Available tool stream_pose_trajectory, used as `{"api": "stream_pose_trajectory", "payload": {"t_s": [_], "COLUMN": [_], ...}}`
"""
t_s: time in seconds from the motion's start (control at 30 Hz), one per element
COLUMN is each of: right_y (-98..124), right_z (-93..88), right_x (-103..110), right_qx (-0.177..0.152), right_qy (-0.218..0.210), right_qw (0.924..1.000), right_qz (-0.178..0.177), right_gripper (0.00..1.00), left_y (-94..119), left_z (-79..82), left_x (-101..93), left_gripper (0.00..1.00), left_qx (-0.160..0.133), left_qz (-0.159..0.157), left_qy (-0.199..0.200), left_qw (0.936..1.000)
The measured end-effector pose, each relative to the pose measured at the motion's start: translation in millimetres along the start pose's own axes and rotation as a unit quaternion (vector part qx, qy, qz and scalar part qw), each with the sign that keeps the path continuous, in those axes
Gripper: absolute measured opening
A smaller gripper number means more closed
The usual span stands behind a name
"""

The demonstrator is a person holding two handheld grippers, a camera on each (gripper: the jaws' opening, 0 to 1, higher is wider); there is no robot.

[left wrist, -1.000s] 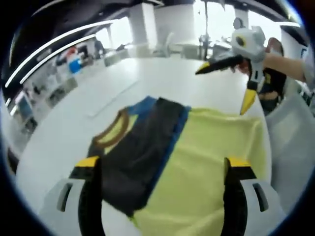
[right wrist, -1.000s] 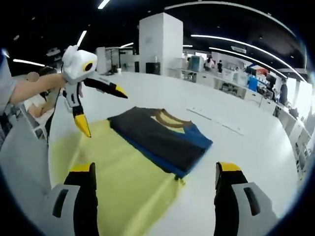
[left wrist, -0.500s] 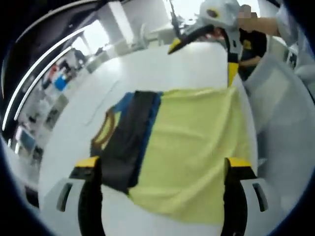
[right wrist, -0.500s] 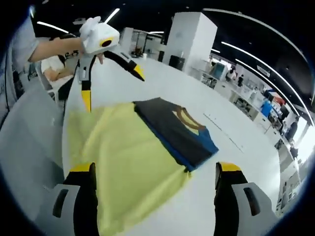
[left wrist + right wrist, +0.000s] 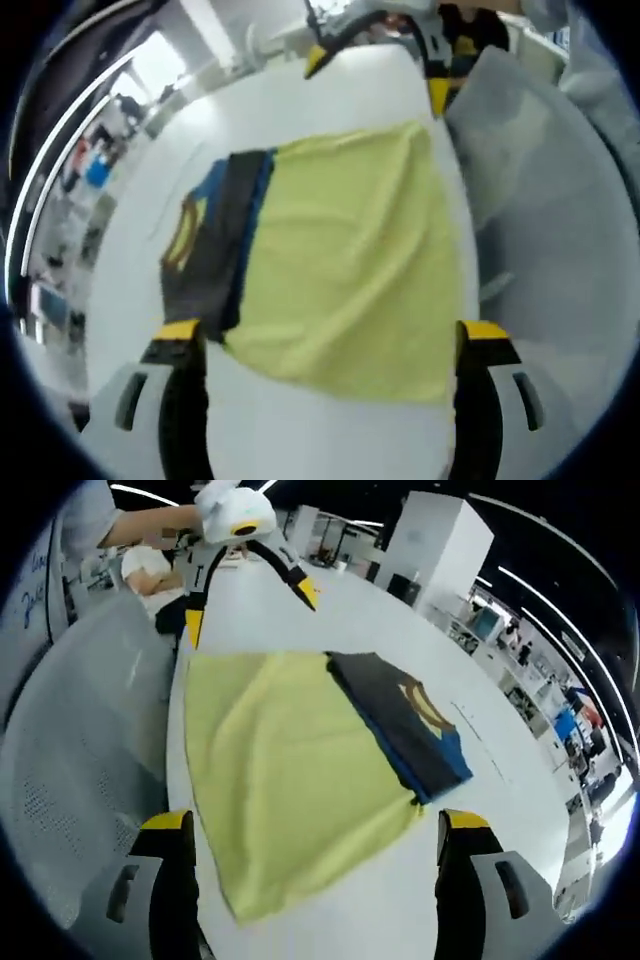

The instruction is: Fold the garment on the visible template until the final outline fits inside the template.

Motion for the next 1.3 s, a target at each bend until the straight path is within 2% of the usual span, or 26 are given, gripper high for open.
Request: {"api": "stream_pose_trajectory", "payload": {"t_s": [0.27, 0.4, 0.5, 0.7, 0.77, 0.9, 1.0, 1.13, 1.2, 1.3], "right_y": [8, 9, 10, 10, 10, 11, 11, 12, 11, 11], "right_z": [-2.0, -4.3, -7.6, -11.2, -12.3, -16.4, -21.2, -27.4, -30.4, -35.6], "right_x": [9, 16, 19, 24, 25, 32, 35, 39, 40, 43], "right_qx": [0.016, 0.019, 0.026, 0.031, 0.033, 0.040, 0.043, 0.052, 0.053, 0.061], "right_qy": [0.045, 0.056, 0.062, 0.069, 0.066, 0.063, 0.065, 0.068, 0.064, 0.059], "right_qw": [0.9987, 0.9977, 0.9968, 0.9956, 0.9955, 0.9945, 0.9939, 0.9924, 0.9923, 0.9914], "right_qz": [0.019, 0.034, 0.043, 0.055, 0.059, 0.073, 0.078, 0.090, 0.092, 0.101], "right_gripper": [0.98, 0.95, 0.93, 0.87, 0.85, 0.75, 0.69, 0.55, 0.52, 0.49], "left_y": [0, -2, -3, 1, 0, -2, -4, -7, -9, -11], "left_z": [-17.2, -24.1, -28.0, -35.1, -37.8, -43.9, -46.3, -53.1, -57.5, -63.5], "left_x": [-32.8, -50.2, -55.6, -63.3, -65.3, -68.6, -70.3, -71.3, -73.8, -76.5], "left_gripper": [0.99, 0.93, 0.91, 0.75, 0.73, 0.60, 0.55, 0.45, 0.45, 0.41], "left_qx": [0.034, 0.042, 0.044, 0.050, 0.051, 0.057, 0.057, 0.064, 0.067, 0.071], "left_qz": [-0.048, -0.076, -0.085, -0.095, -0.101, -0.102, -0.099, -0.095, -0.105, -0.110], "left_qy": [-0.022, -0.030, -0.026, -0.012, -0.004, -0.002, -0.005, -0.009, 0.003, 0.011], "left_qw": [0.9980, 0.9958, 0.9951, 0.9941, 0.9935, 0.9931, 0.9934, 0.9933, 0.9923, 0.9914]}}
Point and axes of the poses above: the point that each gripper's makers call its tool centre point, and the gripper's own axes: y roughly backward along the fingers, x roughly to its left, z roughly out of its top, the point moved 3 cm from there along y, roughly backward along the fingers, and after that the axes turned 2 degrees about -z, right-handed, at the moved point
